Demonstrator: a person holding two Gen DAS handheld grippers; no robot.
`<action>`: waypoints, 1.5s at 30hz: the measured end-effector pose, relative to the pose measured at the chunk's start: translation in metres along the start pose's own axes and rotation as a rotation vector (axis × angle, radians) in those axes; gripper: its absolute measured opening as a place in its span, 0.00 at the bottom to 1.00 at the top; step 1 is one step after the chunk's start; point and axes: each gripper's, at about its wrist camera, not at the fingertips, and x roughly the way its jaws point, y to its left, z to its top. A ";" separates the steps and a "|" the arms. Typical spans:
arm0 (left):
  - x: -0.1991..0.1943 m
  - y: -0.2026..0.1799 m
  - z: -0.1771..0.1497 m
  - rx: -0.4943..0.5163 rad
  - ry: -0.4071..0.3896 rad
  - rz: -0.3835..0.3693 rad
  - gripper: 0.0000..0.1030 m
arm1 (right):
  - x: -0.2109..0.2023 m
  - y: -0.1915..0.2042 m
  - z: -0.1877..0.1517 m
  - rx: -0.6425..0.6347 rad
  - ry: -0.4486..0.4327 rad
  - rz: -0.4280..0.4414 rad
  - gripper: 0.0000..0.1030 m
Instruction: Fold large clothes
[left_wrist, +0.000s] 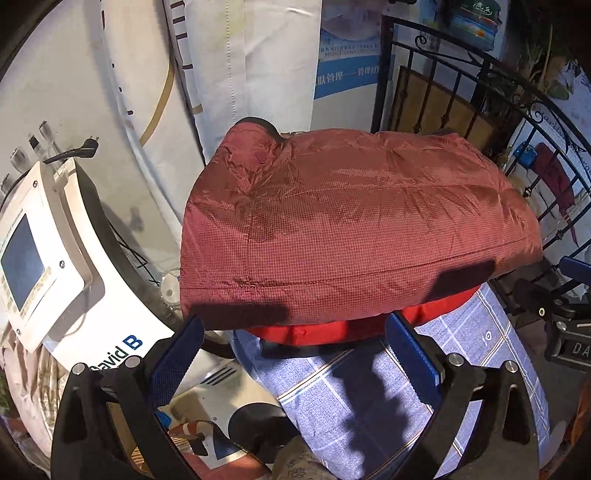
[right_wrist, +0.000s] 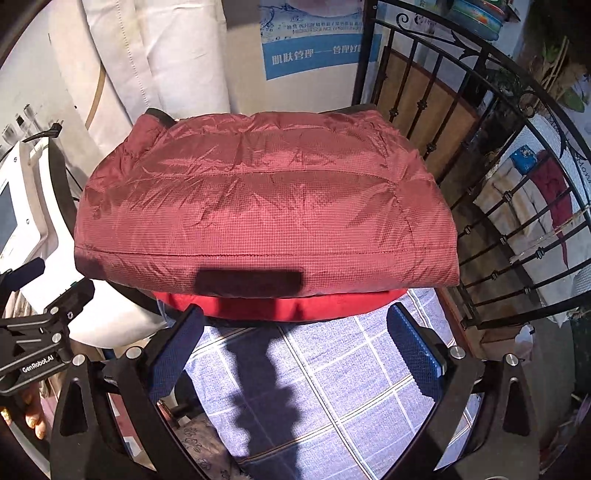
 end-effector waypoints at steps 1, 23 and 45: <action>0.000 0.000 0.000 -0.003 -0.004 -0.005 0.94 | -0.001 0.000 -0.001 0.005 -0.006 -0.034 0.95; 0.005 0.009 -0.004 0.010 0.026 0.023 0.94 | 0.004 0.006 -0.012 0.082 -0.021 -0.022 0.95; 0.002 0.009 -0.009 0.021 0.024 0.030 0.94 | 0.000 0.008 -0.016 0.077 -0.028 -0.017 0.95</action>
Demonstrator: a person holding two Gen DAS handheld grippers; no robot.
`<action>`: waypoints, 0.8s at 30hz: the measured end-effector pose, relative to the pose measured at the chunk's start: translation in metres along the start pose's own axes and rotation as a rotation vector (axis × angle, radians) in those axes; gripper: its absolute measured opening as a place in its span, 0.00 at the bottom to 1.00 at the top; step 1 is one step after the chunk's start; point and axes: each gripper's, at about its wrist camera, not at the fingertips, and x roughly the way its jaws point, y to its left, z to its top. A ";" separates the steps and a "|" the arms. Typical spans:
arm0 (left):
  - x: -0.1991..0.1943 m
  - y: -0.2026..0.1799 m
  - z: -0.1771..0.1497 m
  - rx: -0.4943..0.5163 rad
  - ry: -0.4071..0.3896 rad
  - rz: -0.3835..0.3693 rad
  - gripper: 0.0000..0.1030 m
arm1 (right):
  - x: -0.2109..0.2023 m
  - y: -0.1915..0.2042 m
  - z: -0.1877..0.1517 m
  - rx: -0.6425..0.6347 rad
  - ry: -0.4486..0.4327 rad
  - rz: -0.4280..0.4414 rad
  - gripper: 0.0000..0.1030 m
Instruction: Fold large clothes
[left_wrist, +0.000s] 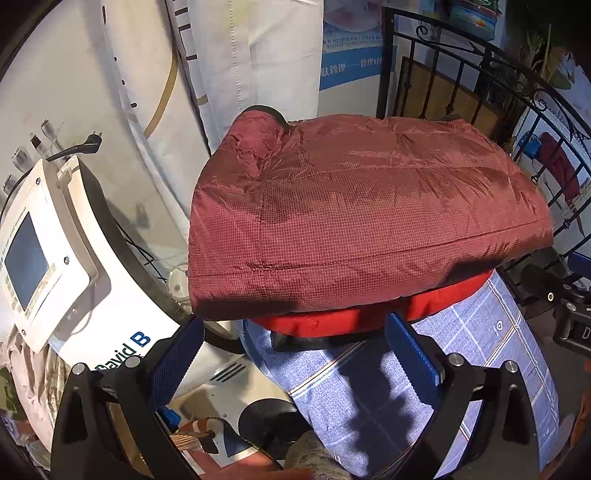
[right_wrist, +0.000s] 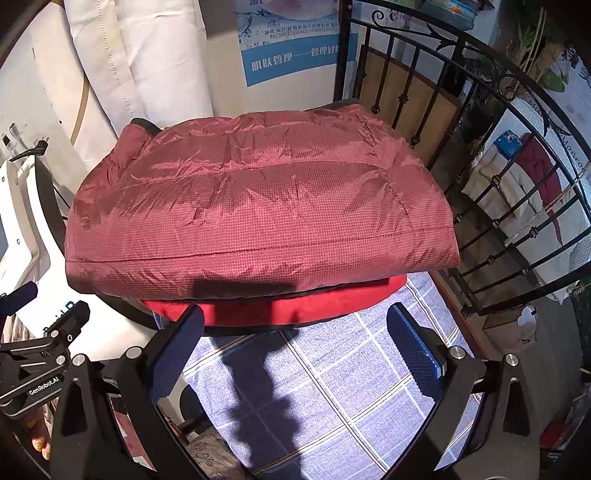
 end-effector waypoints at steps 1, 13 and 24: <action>-0.001 0.000 0.000 0.000 -0.002 0.002 0.94 | 0.000 0.000 0.000 -0.001 -0.001 0.000 0.95; -0.005 -0.001 -0.001 0.005 -0.010 0.009 0.94 | -0.002 0.000 -0.002 -0.007 -0.005 -0.001 0.95; -0.005 -0.003 -0.002 0.008 -0.008 0.009 0.94 | -0.003 0.000 -0.001 -0.010 -0.006 -0.003 0.95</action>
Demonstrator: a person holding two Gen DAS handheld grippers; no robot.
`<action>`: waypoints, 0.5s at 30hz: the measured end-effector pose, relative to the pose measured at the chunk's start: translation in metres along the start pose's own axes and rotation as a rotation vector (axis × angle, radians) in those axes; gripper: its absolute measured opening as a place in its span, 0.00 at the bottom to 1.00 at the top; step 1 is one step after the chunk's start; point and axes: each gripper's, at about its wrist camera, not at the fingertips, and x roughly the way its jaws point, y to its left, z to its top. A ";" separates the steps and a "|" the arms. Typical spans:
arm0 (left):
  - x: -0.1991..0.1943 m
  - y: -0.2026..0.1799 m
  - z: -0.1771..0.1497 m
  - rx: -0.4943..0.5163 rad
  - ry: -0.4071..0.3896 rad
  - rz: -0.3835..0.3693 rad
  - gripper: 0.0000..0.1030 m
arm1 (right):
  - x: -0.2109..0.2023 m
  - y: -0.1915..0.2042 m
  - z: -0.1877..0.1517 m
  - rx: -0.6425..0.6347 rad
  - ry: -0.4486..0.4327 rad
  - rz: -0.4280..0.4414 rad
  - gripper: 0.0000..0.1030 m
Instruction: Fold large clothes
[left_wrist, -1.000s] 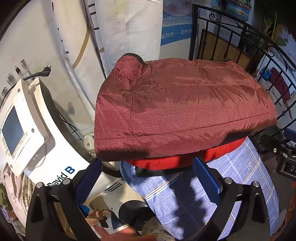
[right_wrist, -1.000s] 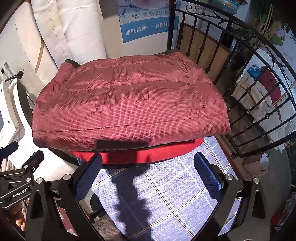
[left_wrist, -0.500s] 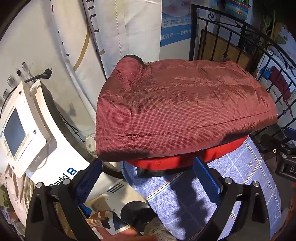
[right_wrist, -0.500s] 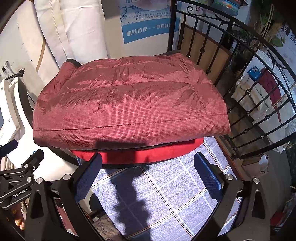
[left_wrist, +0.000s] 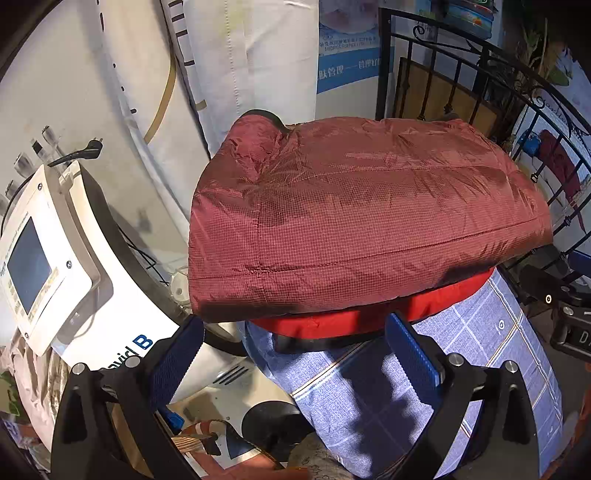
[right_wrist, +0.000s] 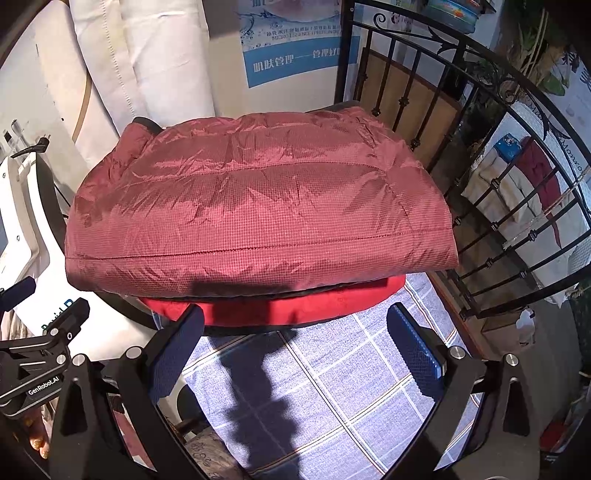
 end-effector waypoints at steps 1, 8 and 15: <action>0.000 -0.001 0.000 0.001 0.000 0.000 0.94 | 0.000 0.000 0.000 0.001 0.000 0.001 0.95; 0.001 -0.001 0.000 0.001 0.002 0.000 0.94 | 0.000 0.000 0.000 -0.001 0.000 -0.002 0.95; 0.004 -0.002 0.001 0.006 0.006 -0.005 0.94 | 0.003 0.000 0.001 -0.002 0.005 -0.005 0.95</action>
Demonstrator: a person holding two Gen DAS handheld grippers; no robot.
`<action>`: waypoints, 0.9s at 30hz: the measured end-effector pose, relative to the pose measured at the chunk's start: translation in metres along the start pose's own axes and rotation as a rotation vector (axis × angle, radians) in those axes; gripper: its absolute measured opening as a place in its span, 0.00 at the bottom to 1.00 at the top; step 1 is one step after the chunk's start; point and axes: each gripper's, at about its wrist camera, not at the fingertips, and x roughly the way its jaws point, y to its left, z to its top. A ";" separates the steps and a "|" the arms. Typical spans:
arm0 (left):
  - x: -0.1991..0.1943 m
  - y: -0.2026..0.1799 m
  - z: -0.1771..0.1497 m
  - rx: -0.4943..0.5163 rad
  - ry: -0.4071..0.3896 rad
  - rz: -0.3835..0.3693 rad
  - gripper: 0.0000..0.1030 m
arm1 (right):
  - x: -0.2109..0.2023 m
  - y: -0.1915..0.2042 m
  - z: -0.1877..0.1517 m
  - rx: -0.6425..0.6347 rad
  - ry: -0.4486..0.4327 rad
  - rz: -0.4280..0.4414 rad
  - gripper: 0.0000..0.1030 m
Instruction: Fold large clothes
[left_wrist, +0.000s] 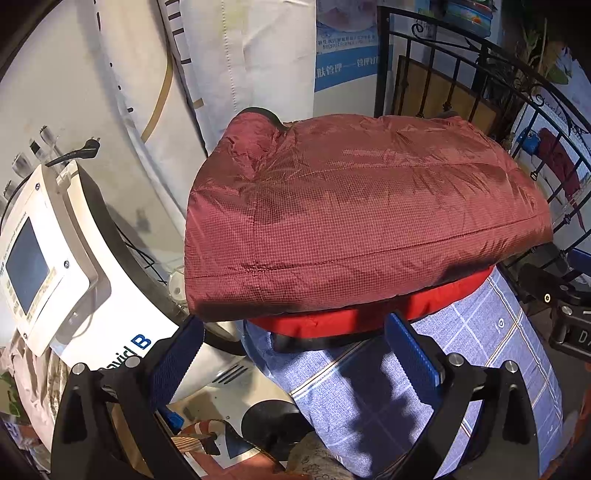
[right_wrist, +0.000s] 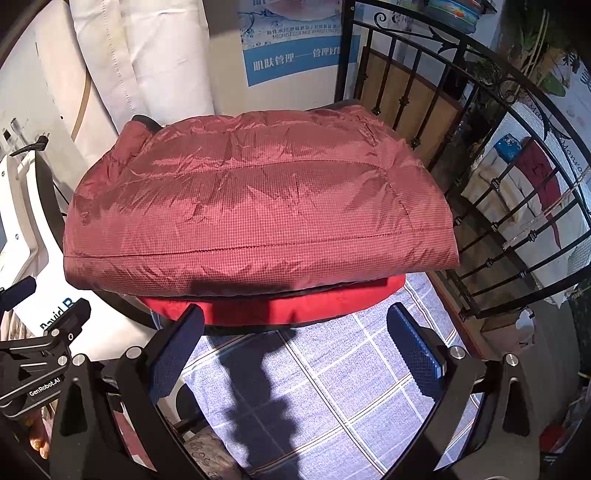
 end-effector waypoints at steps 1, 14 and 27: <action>0.000 0.000 0.000 0.000 0.001 -0.001 0.94 | 0.000 0.000 0.000 0.000 0.000 0.000 0.95; 0.001 0.000 0.000 0.002 0.000 -0.001 0.94 | 0.003 0.001 0.000 -0.001 0.002 -0.001 0.95; 0.000 0.000 -0.001 0.002 0.001 -0.003 0.94 | 0.004 0.003 -0.001 0.001 0.004 -0.004 0.95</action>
